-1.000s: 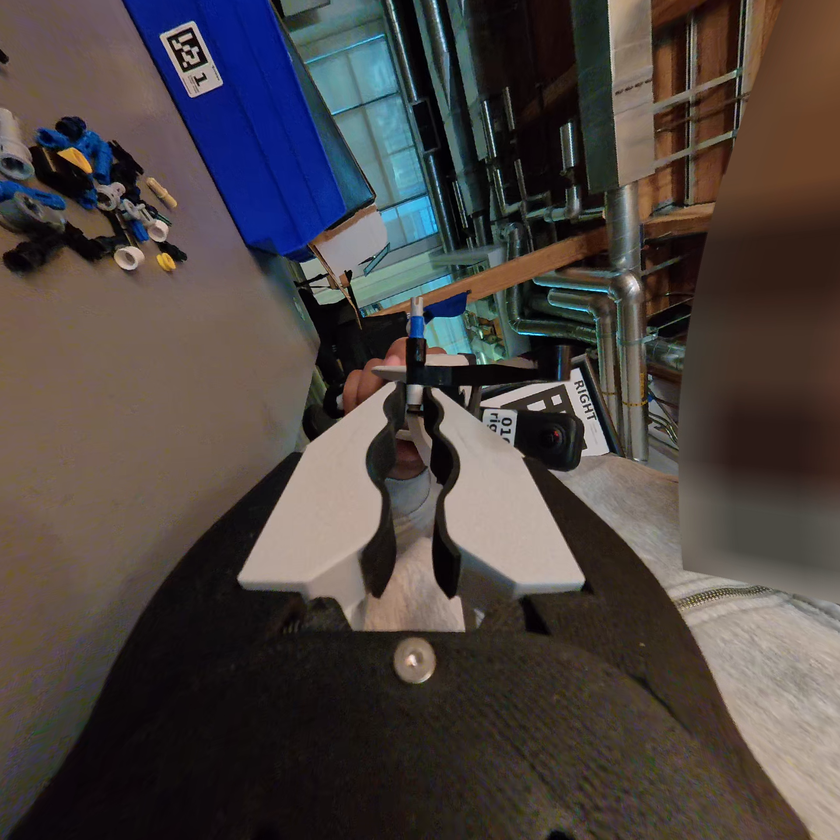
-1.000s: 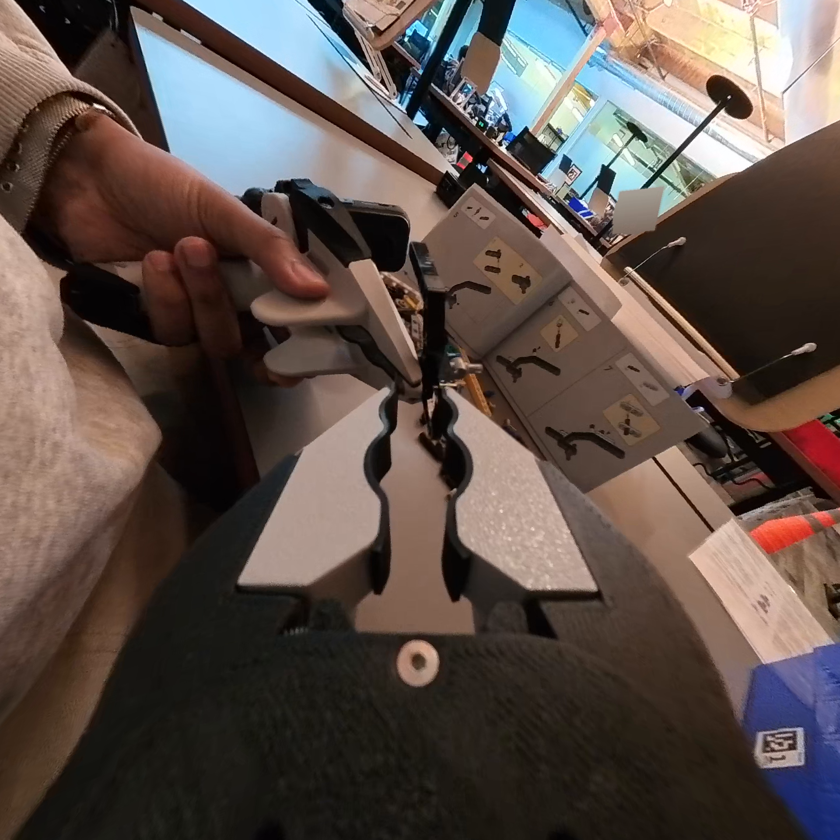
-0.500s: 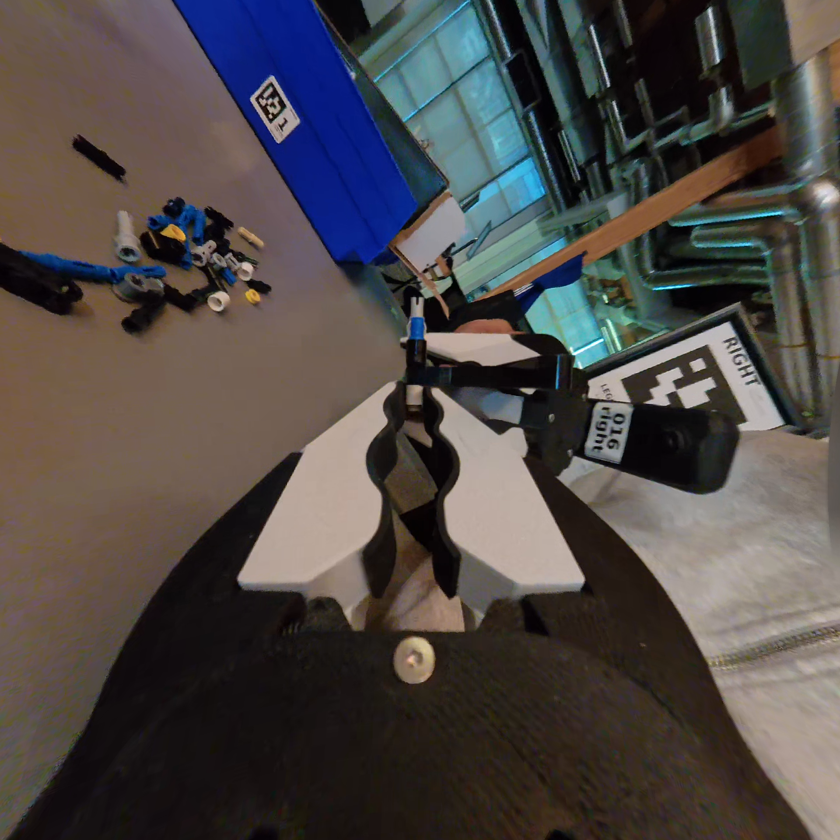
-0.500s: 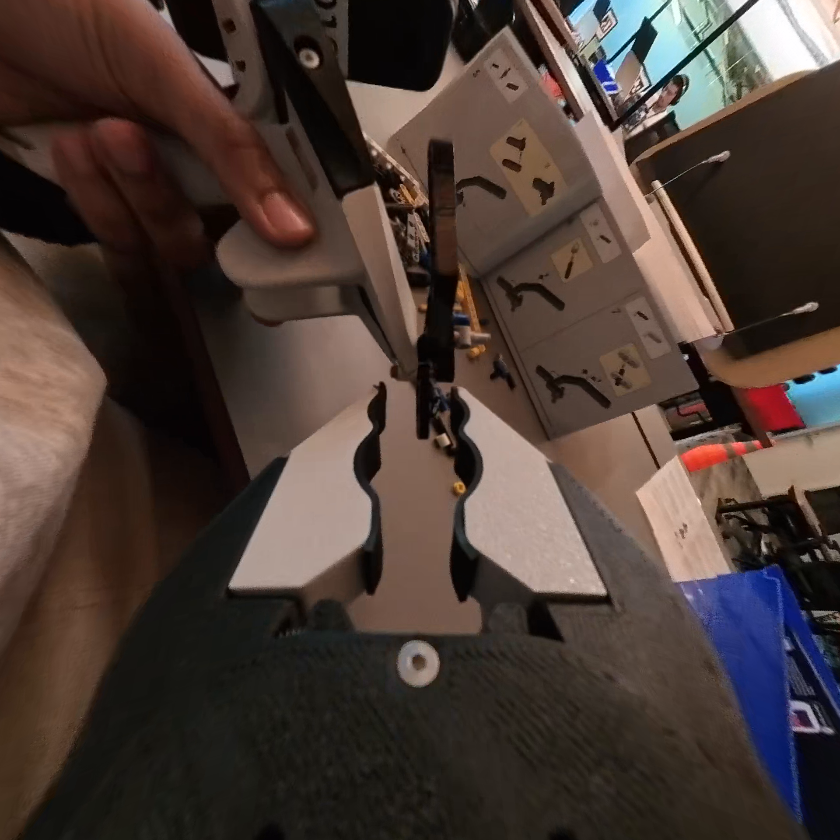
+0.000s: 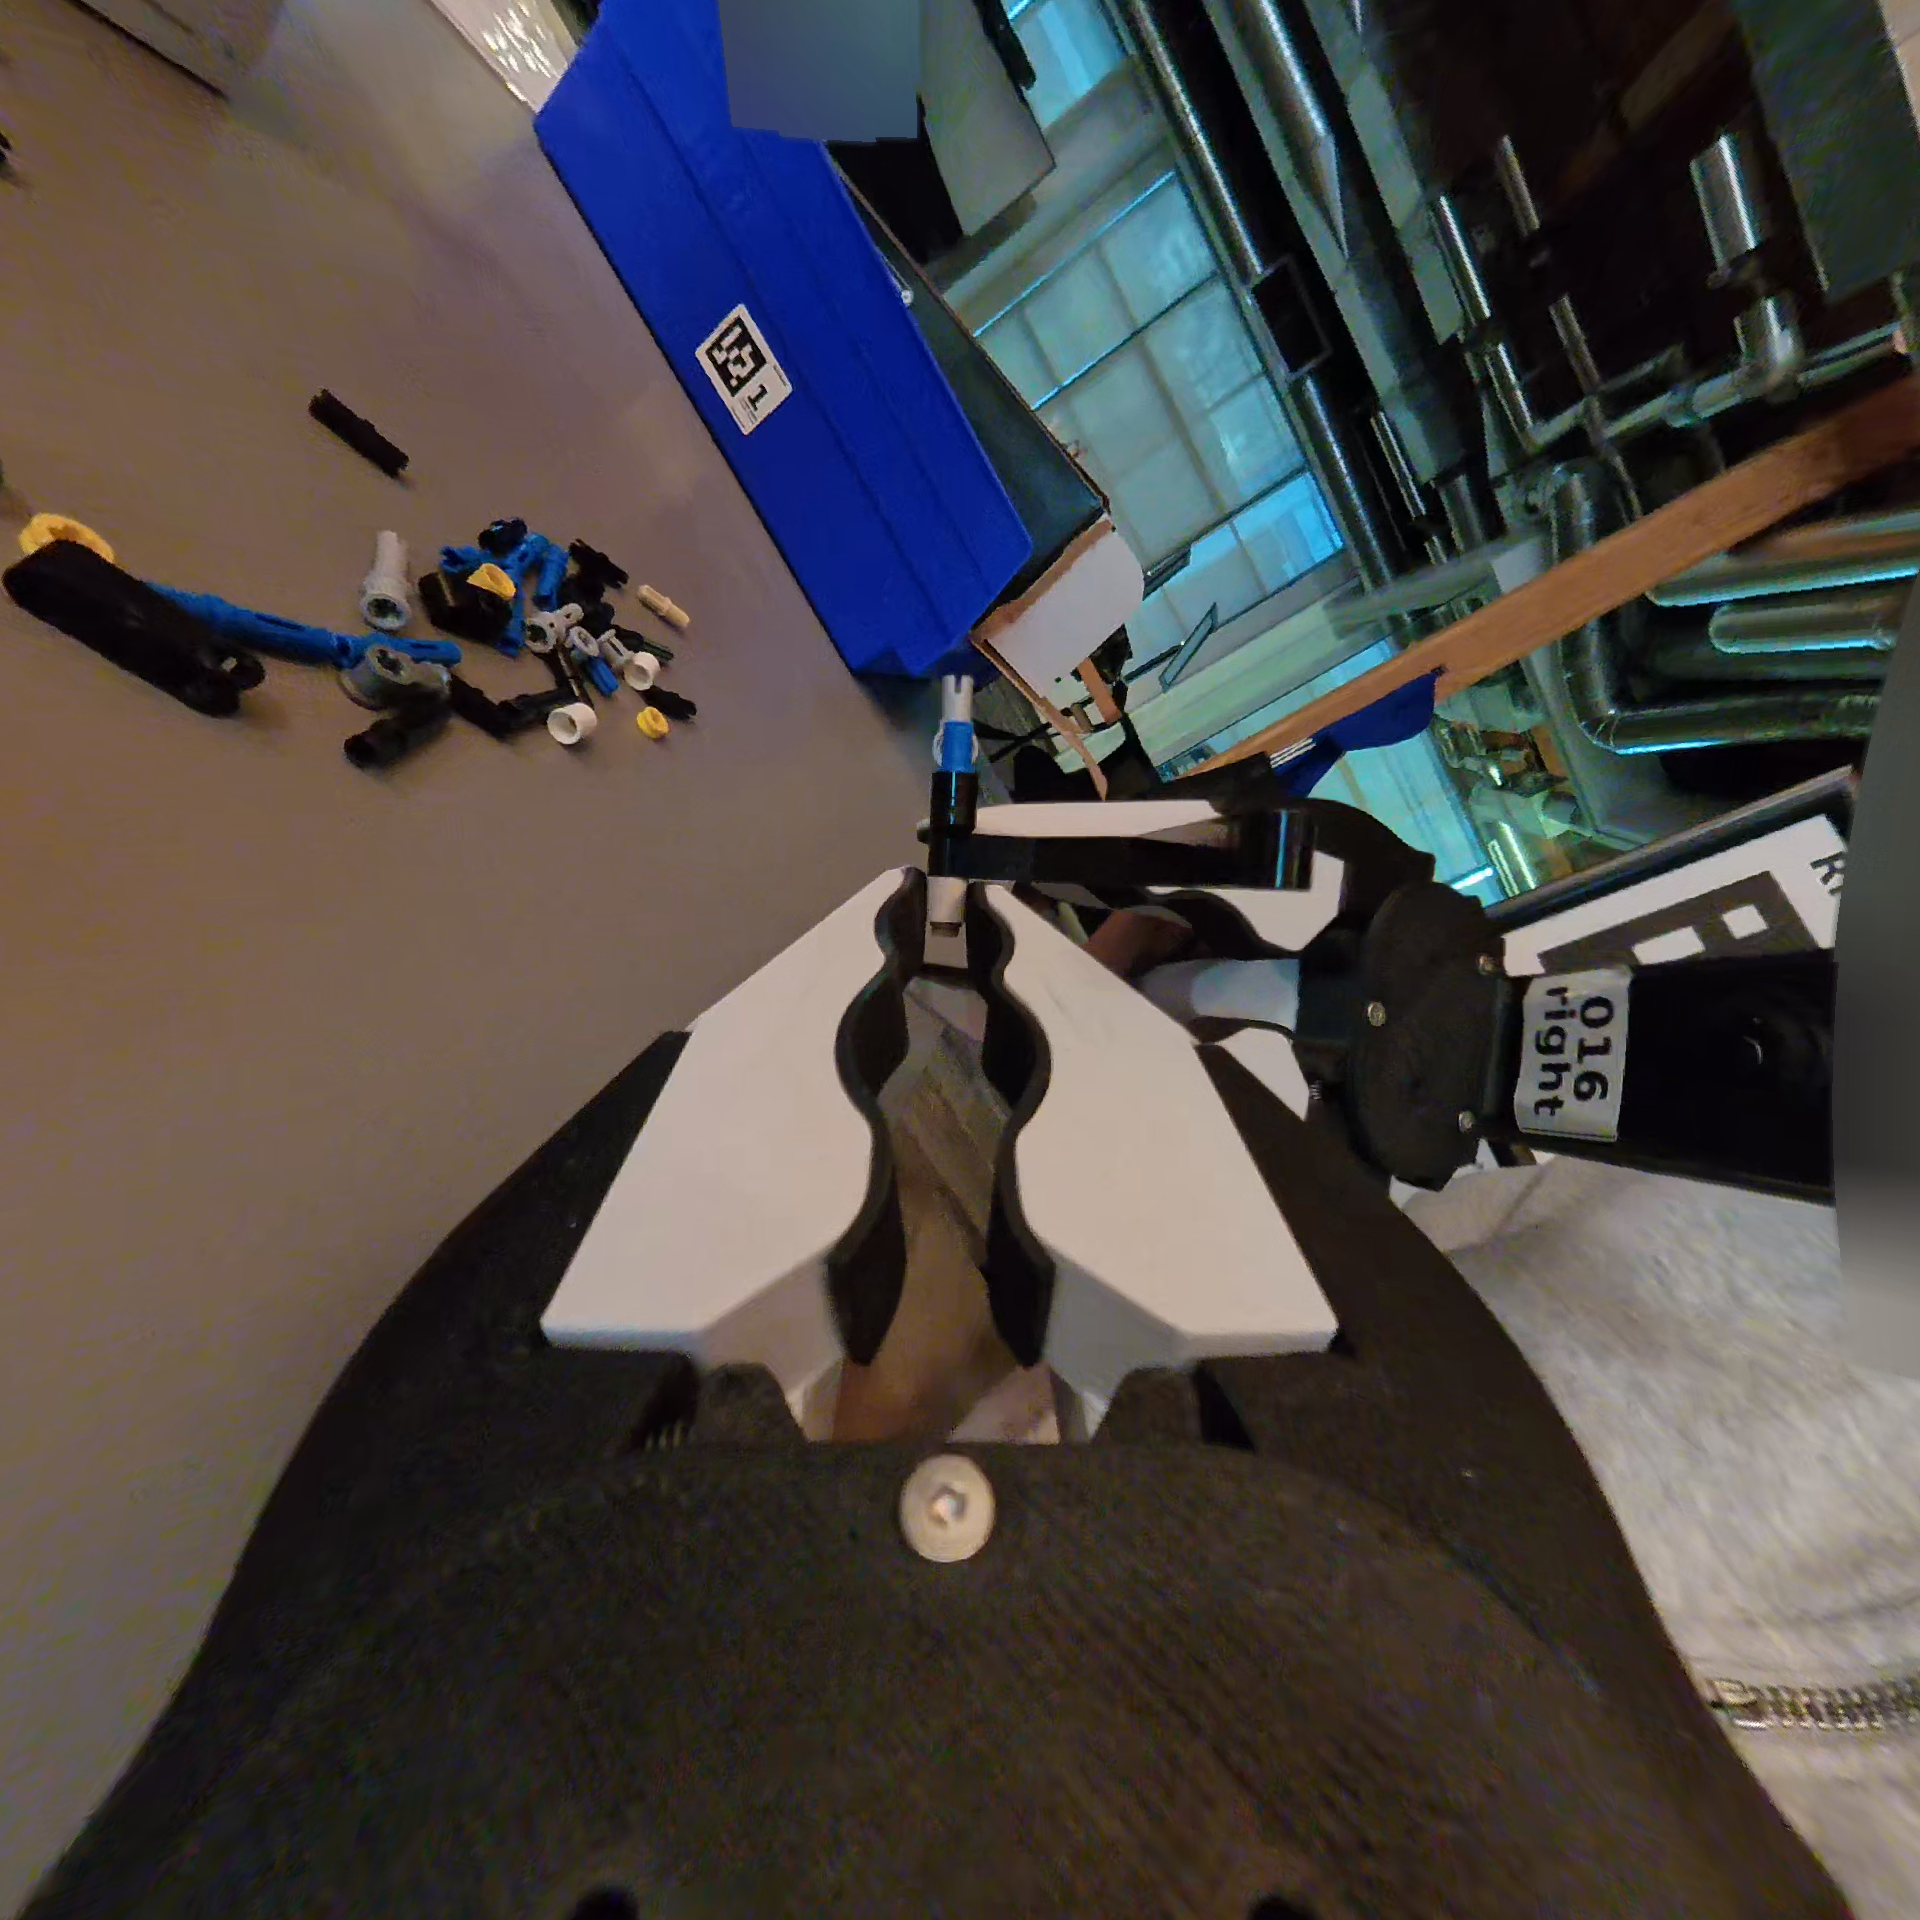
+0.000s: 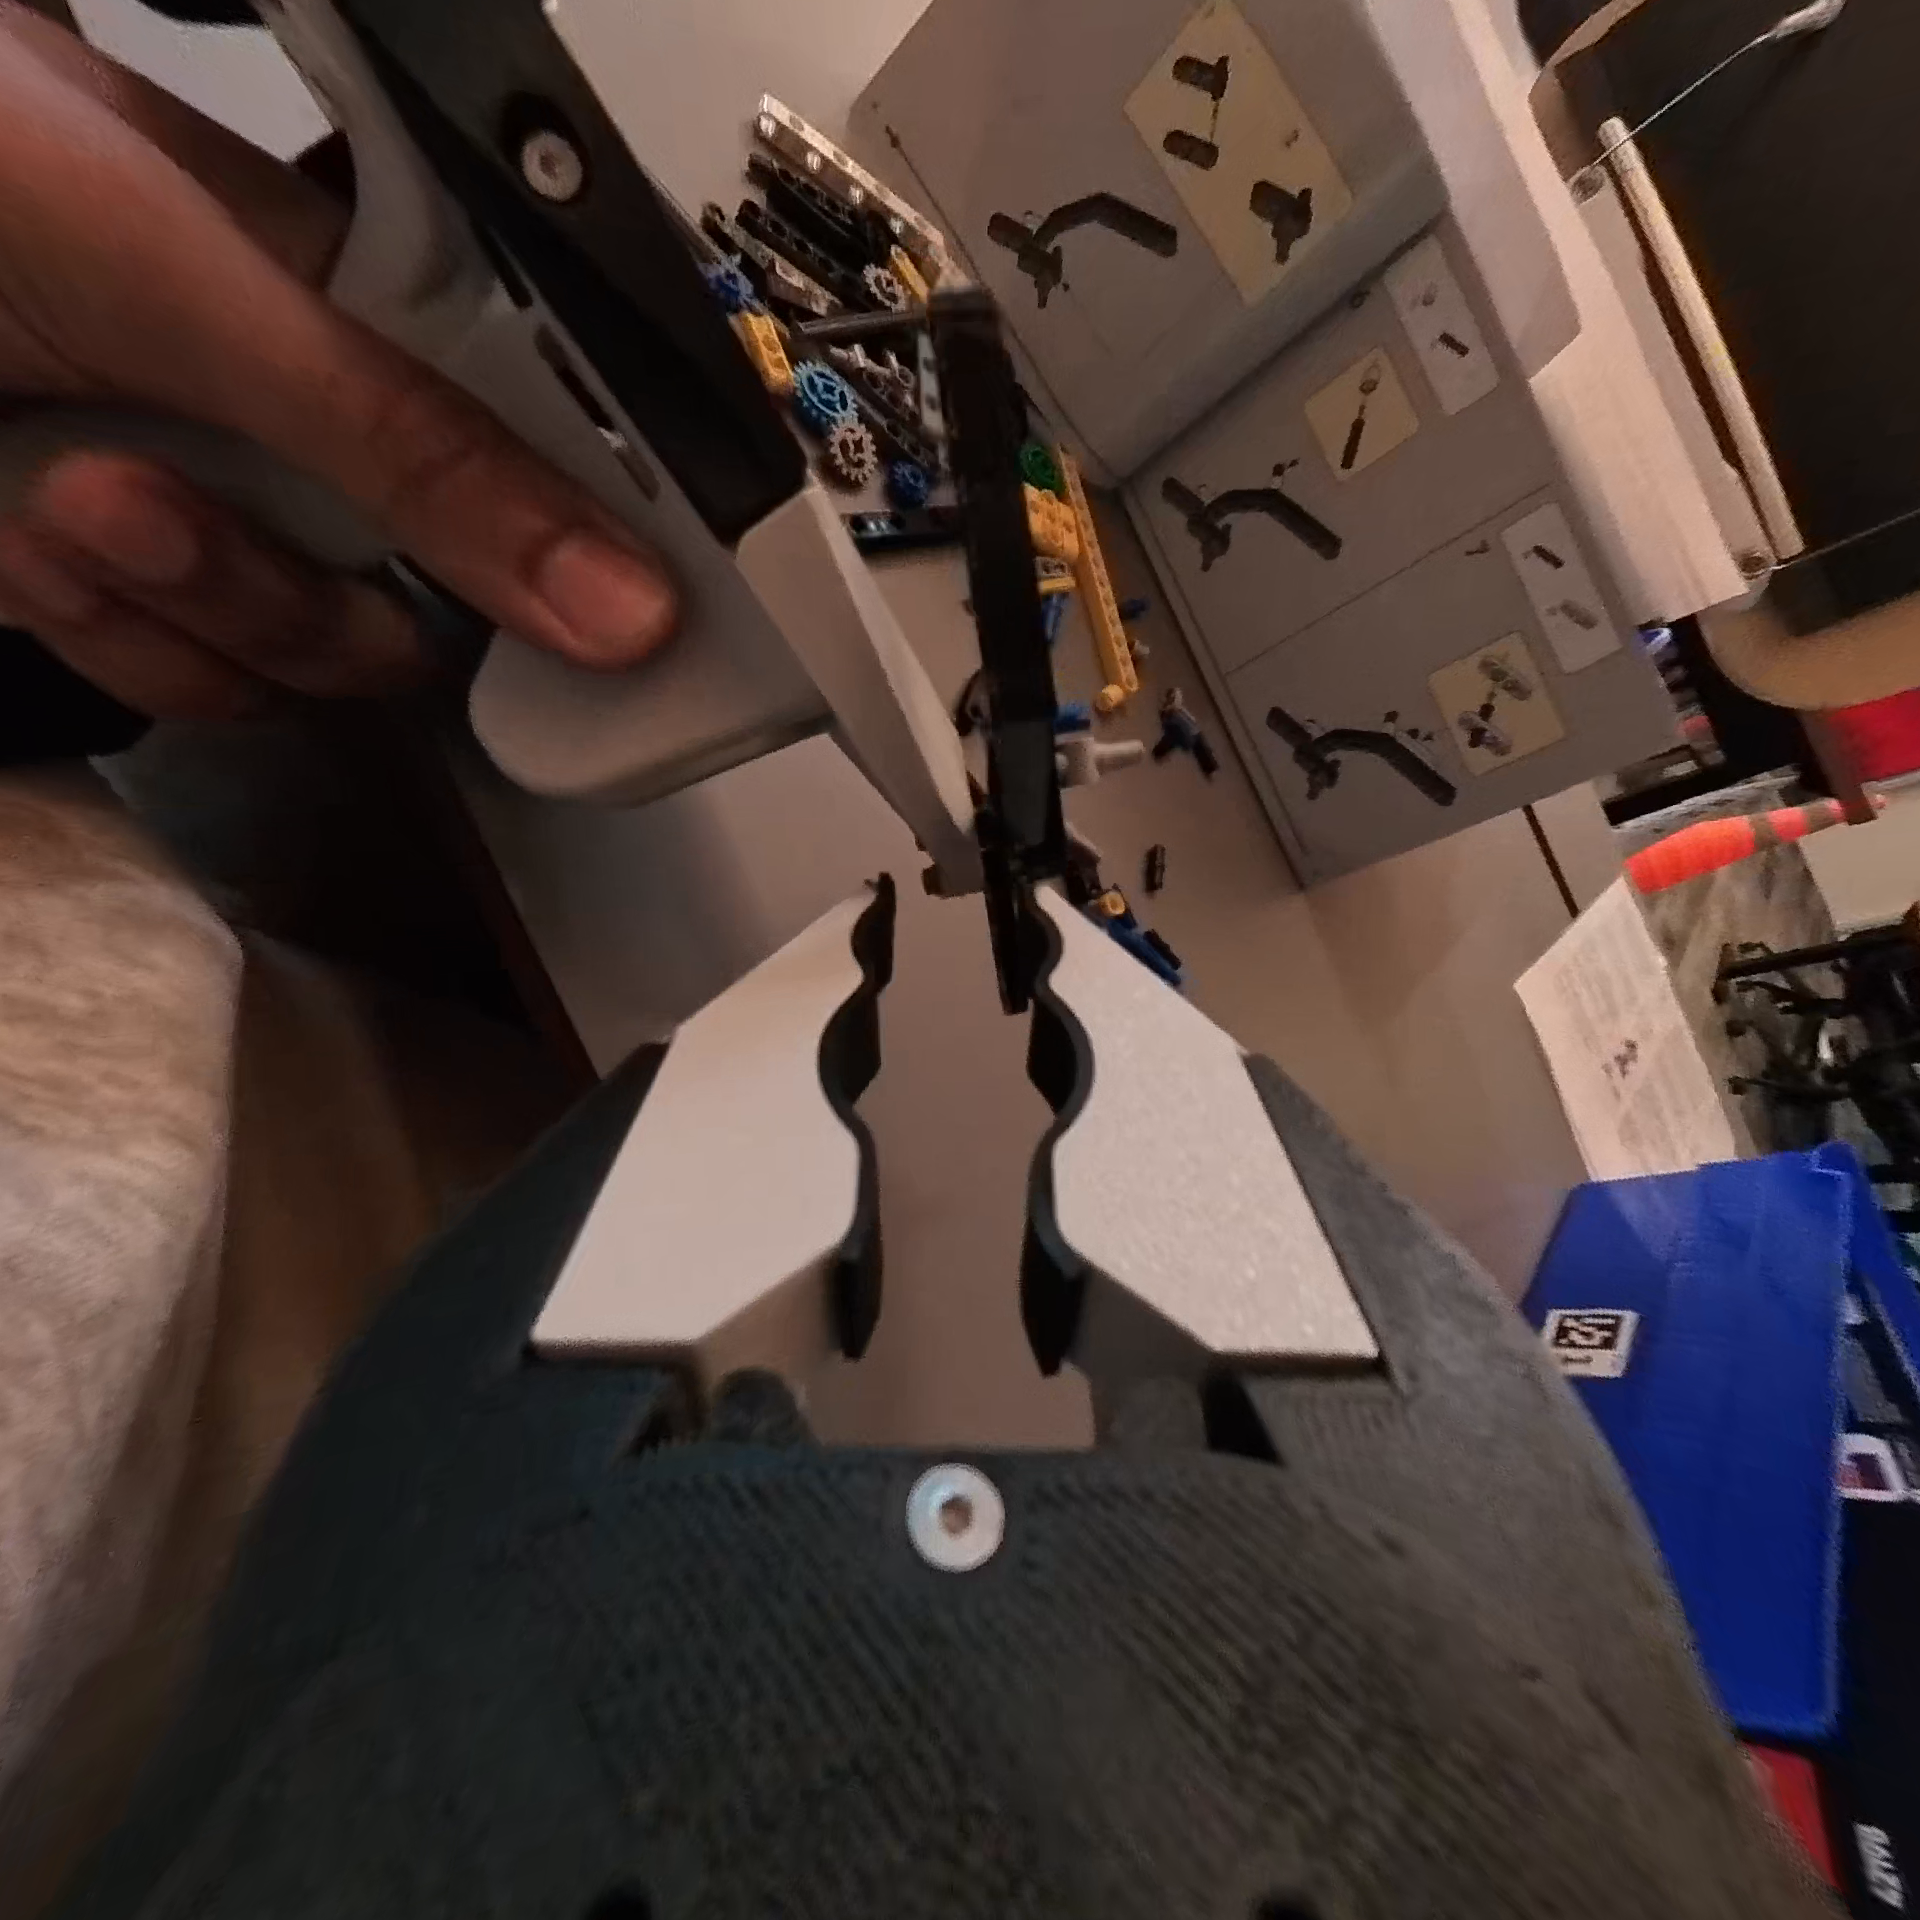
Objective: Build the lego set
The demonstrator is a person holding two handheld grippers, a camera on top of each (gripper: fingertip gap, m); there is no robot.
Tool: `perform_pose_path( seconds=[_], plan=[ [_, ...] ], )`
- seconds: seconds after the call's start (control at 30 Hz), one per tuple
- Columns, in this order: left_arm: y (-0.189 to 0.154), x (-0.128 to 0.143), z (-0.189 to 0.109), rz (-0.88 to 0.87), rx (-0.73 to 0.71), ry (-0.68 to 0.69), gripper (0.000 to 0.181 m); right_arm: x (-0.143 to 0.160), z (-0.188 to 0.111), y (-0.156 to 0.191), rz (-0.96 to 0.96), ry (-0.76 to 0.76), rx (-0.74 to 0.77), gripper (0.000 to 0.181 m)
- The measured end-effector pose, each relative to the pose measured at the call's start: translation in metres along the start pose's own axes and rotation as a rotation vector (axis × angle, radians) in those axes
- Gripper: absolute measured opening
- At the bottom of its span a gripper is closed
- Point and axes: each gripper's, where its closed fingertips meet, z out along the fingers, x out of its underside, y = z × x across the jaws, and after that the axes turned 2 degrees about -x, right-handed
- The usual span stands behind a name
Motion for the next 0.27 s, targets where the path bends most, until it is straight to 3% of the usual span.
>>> perform_pose_path(
  seconds=[0.27],
  plan=[
    [-0.0010, 0.0034, 0.0013, 0.004, 0.004, 0.022, 0.006, 0.0030, -0.0019, -0.0008, -0.082, 0.024, 0.019, 0.014]
  ],
)
